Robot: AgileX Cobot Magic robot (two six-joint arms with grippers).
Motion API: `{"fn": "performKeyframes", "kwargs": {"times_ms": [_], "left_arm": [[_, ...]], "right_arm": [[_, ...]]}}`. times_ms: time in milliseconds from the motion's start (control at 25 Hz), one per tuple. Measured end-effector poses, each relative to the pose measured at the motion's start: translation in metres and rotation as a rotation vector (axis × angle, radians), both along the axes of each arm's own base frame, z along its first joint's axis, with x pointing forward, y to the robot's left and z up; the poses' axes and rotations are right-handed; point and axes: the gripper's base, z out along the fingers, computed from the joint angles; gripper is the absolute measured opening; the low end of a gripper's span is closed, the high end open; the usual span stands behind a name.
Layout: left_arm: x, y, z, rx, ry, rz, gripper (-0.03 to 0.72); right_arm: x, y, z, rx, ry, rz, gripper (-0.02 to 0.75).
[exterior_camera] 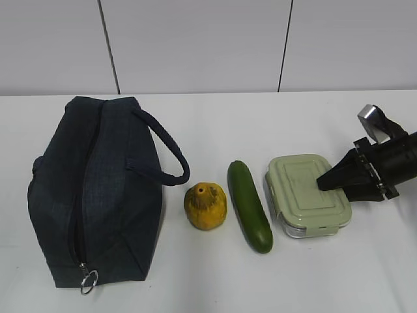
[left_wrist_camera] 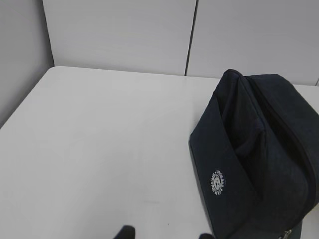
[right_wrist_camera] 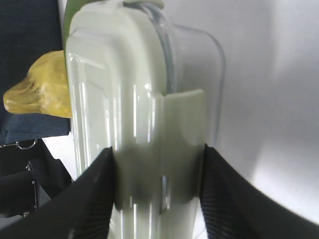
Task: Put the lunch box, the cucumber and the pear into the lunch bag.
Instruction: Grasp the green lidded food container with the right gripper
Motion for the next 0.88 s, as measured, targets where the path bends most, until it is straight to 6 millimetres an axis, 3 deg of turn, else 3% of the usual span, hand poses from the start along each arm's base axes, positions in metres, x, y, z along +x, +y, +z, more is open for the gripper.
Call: {"fn": "performKeyframes", "kwargs": {"times_ms": [880], "left_arm": [[0.0000,-0.0010,0.0001,-0.010,0.000,-0.007,0.245]], "right_arm": [[0.0000,0.0000,0.0000,0.000,0.003,-0.002,0.371]]}}
